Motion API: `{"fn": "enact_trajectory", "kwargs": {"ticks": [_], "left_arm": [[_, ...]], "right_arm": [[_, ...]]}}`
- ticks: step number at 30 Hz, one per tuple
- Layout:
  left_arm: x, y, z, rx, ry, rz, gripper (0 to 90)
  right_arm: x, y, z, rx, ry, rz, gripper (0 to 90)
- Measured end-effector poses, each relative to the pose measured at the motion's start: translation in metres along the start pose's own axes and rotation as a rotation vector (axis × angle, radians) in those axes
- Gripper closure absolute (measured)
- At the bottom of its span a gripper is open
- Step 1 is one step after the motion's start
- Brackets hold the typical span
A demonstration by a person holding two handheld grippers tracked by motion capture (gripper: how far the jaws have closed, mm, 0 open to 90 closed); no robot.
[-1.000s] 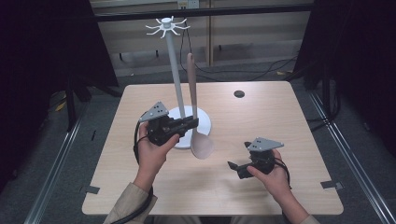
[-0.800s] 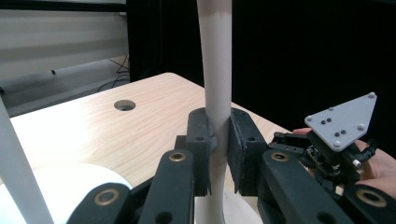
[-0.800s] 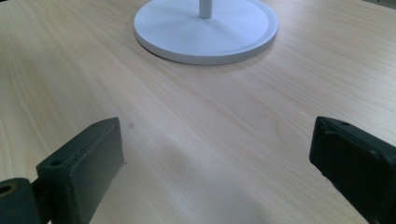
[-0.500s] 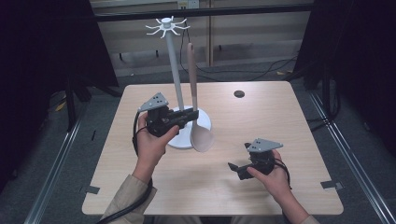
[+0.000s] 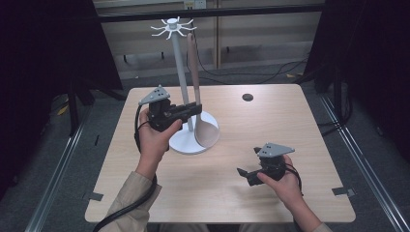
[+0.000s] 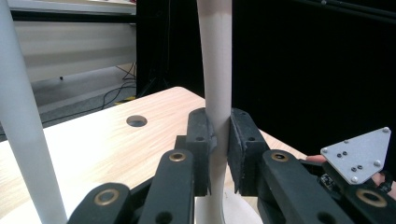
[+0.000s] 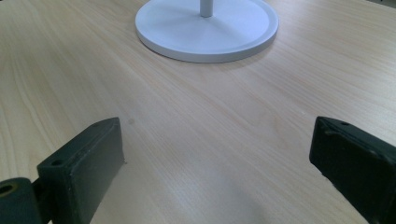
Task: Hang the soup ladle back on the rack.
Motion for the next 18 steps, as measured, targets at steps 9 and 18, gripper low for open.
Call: {"fn": "enact_trajectory", "kwargs": {"ticks": [9,18], "left_arm": [[-0.001,0.0013,0.0034,0.01,-0.006,-0.014,79.9],[0.0006,0.0008,0.0093,0.028,-0.005,-0.028,79.9]], "right_arm": [[0.0012,0.0006,-0.0005,0.0,-0.001,-0.003,2.6],[0.001,0.0006,-0.0003,-0.001,0.002,-0.003,2.6]]}}
Point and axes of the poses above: each handheld gripper's, and its own axes: x roughly backward along the jaws, y roughly out of its top, z roughly to its left, the point moved 5 cm from there along -x, roughly forward along the jaws, and after that the axes turned 13 degrees about -y, right-handed, at the moved point
